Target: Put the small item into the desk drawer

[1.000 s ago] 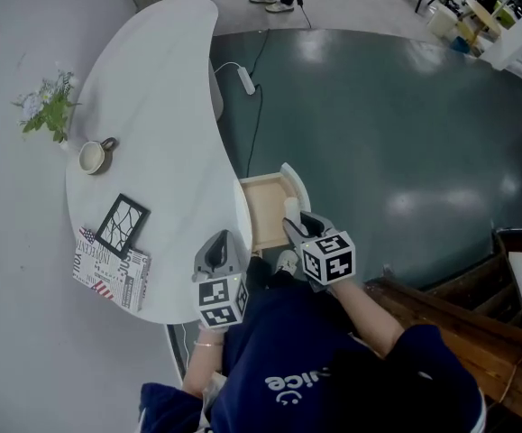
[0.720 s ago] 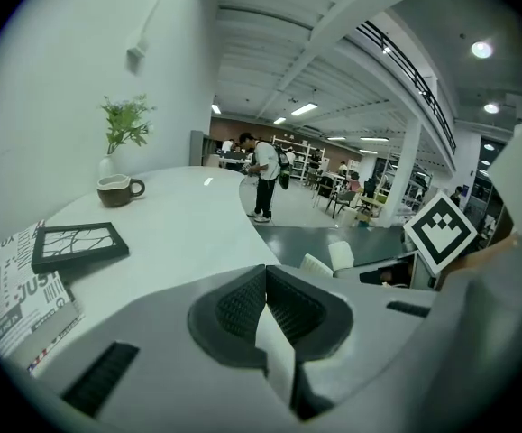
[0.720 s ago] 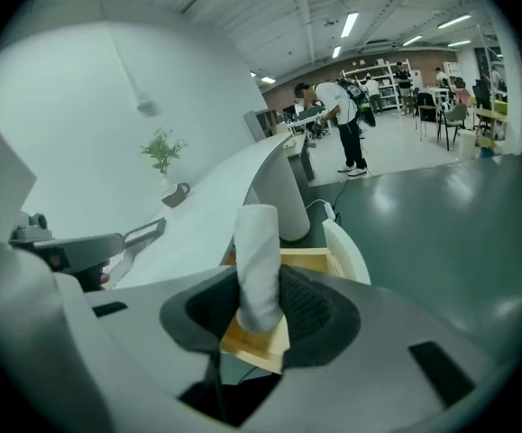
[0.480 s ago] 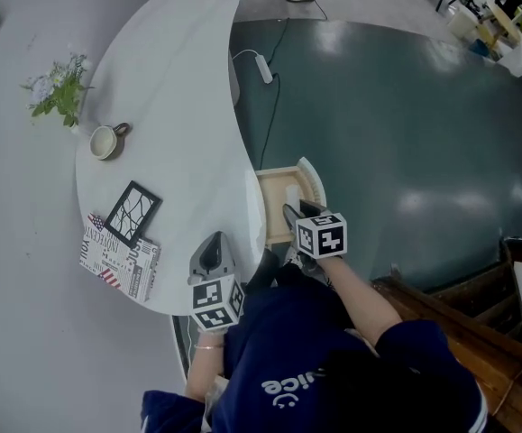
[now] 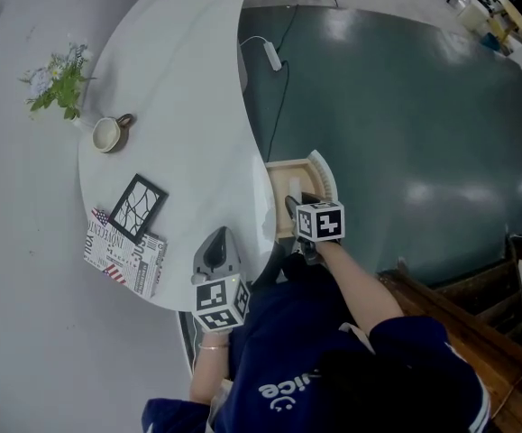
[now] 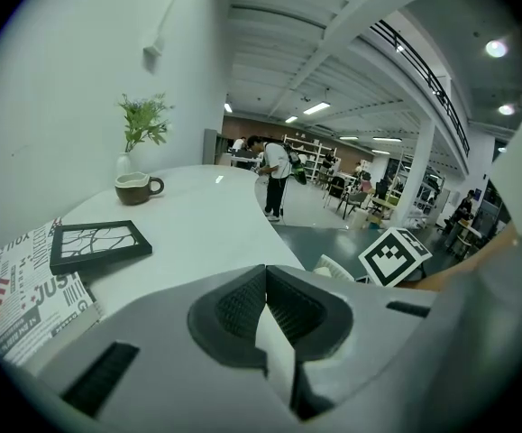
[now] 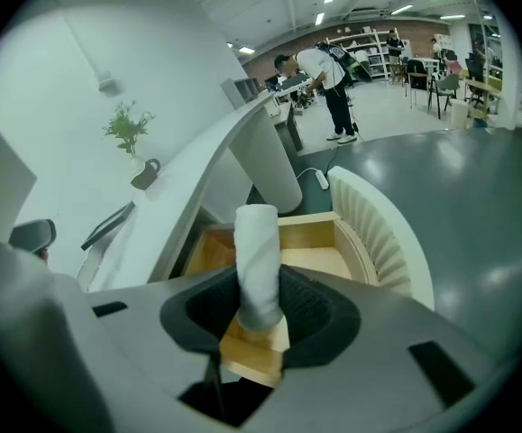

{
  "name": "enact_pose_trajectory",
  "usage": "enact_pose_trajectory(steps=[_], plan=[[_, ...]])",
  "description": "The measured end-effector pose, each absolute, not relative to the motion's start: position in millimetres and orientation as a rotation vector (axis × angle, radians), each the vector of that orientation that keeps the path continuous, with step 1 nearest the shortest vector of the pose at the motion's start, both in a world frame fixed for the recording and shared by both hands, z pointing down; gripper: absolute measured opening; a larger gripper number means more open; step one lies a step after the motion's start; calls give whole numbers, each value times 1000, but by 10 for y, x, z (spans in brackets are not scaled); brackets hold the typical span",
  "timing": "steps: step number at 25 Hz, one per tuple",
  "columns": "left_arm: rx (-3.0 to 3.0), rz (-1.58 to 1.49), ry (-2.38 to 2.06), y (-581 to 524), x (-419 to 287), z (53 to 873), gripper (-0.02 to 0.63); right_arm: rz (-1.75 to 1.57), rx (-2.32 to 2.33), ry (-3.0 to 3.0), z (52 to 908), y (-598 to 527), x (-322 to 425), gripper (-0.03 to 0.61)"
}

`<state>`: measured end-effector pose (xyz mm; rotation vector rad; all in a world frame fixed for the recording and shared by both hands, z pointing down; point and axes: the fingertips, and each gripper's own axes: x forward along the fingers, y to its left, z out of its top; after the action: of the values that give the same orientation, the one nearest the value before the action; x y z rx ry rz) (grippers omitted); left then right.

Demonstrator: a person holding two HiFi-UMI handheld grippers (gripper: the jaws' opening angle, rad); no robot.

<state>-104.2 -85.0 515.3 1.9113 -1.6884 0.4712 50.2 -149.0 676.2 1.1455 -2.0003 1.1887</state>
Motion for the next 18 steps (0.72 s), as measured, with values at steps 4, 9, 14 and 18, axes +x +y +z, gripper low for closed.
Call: enact_pose_trajectory(steps=[4,9,14,18], plan=[[1884,483,-1699,-808,-1105,5192,5,1235,1148,-1942,6944,-1511,508,140],[1845,527,-1687,-739,-1182,5304,5,1259,1119,-1893,7151,-1539,471,140],[1826,575,-1670,-741,-1232,5384,5,1284,1092,-1847,7335,-1548,423,140],[1779,527,-1656,-792,-1282,5422,5,1244,1076,-1842,7452,-1565,386,140]])
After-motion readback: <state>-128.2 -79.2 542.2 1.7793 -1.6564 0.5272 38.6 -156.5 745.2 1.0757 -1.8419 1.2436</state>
